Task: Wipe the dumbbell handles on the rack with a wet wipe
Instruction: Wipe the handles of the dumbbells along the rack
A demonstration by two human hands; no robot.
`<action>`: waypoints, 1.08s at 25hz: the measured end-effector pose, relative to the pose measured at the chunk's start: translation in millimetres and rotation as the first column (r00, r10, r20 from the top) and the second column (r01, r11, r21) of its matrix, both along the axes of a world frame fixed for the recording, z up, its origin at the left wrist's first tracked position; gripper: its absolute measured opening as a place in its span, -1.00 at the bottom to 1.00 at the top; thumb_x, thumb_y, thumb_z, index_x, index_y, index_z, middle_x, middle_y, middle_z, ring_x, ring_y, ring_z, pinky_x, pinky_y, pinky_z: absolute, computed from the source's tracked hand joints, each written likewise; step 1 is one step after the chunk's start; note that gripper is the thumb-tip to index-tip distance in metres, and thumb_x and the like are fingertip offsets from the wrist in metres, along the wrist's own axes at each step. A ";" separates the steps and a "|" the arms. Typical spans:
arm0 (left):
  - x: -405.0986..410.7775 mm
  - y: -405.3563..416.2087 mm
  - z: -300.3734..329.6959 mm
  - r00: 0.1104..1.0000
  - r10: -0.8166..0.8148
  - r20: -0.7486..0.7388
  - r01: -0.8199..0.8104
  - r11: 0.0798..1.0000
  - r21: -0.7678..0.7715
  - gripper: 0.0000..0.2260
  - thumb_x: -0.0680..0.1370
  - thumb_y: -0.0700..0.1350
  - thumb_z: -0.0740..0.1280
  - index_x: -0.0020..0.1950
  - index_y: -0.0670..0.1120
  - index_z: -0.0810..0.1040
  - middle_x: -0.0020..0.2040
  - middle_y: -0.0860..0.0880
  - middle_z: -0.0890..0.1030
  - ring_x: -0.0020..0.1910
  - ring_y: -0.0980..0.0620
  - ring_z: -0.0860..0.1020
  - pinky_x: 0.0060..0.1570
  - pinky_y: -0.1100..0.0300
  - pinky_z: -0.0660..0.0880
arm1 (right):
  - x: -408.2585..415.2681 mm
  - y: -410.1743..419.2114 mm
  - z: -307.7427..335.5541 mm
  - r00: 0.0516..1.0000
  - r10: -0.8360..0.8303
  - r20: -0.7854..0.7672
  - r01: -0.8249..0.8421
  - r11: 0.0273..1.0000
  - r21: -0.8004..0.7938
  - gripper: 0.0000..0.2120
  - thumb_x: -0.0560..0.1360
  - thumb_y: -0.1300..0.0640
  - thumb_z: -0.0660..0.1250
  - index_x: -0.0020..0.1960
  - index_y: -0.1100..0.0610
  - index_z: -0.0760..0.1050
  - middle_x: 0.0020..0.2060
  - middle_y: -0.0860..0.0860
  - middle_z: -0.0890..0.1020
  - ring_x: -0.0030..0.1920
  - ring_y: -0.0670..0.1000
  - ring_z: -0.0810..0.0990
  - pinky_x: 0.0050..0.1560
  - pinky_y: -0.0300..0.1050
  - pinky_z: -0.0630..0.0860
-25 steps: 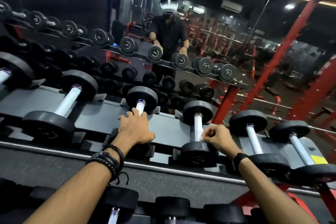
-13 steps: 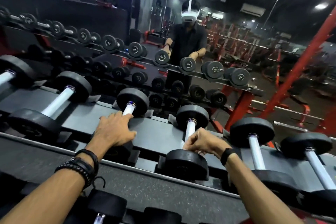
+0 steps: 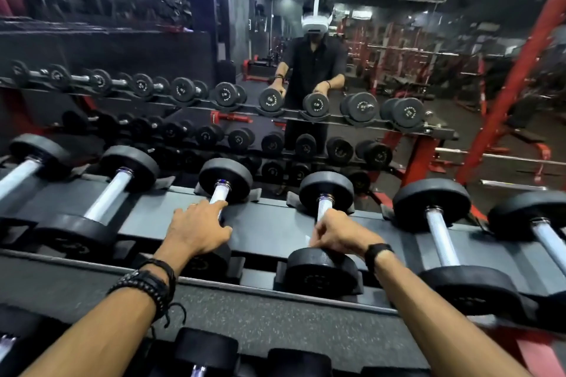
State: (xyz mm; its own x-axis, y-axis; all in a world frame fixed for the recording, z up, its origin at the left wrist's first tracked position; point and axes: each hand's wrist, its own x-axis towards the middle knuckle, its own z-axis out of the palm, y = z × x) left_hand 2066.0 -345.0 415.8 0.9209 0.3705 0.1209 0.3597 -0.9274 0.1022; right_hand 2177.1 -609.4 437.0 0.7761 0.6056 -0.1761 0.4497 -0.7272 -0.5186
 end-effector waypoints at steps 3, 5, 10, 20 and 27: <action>-2.7 2.2 0.0 1.000 -0.007 0.017 0.007 1.000 -0.020 -0.50 0.49 0.19 0.25 0.41 0.11 0.37 0.17 -0.07 0.53 0.20 -0.13 0.49 0.13 -0.04 0.34 | -1.0 13.8 1.1 0.997 0.062 0.044 -0.056 0.990 -0.129 -0.88 0.37 0.22 0.41 -0.34 0.10 0.61 -0.40 -0.06 0.59 -0.33 -0.11 0.56 -0.24 -0.24 0.51; -2.3 5.8 -0.3 0.999 -0.012 0.040 0.014 0.999 -0.046 -0.51 0.48 0.18 0.26 0.40 0.11 0.39 0.16 -0.07 0.54 0.18 -0.12 0.50 0.12 -0.04 0.34 | 1.8 -1.1 2.9 0.997 0.074 -0.015 -0.075 0.997 -0.022 -0.94 0.39 0.29 0.43 -0.24 0.22 0.66 -0.41 -0.04 0.61 -0.40 -0.21 0.51 -0.28 -0.29 0.46; 1.4 5.9 -3.7 0.998 -0.024 0.065 0.027 0.999 -0.043 -0.50 0.48 0.16 0.26 0.40 0.08 0.38 0.15 -0.07 0.53 0.17 -0.12 0.50 0.10 -0.03 0.35 | 2.9 -11.9 2.3 0.992 0.056 -0.109 -0.044 0.993 0.107 -0.76 0.38 0.32 0.48 -0.38 0.05 0.63 -0.47 -0.11 0.61 -0.41 -0.18 0.52 -0.33 -0.27 0.47; 1.1 2.1 -4.9 0.998 -0.004 0.060 0.007 0.999 -0.036 -0.51 0.47 0.11 0.26 0.39 0.05 0.40 0.14 -0.08 0.53 0.15 -0.12 0.50 0.07 -0.01 0.34 | 4.5 -38.6 2.0 0.973 0.115 -0.198 -0.067 0.971 0.231 -0.91 0.43 0.30 0.46 -0.24 0.18 0.66 -0.40 -0.03 0.64 -0.39 -0.14 0.50 -0.35 -0.25 0.43; -1.7 3.8 -1.2 0.998 -0.006 0.069 0.009 0.999 -0.051 -0.50 0.48 0.13 0.25 0.42 0.08 0.39 0.15 -0.05 0.56 0.14 -0.11 0.51 0.04 0.00 0.34 | -0.6 -6.9 3.0 0.992 0.117 -0.055 -0.113 0.991 0.070 -0.95 0.42 0.24 0.47 -0.21 0.20 0.66 -0.35 -0.03 0.65 -0.36 -0.24 0.52 -0.25 -0.34 0.47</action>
State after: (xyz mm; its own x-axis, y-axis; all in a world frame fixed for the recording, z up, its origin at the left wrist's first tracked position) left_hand 2064.3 -341.2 414.6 0.9138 0.3710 0.1655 0.3433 -0.9230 0.1740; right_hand 2176.5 -616.3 440.0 0.6899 0.7024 -0.1751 0.4960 -0.6349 -0.5923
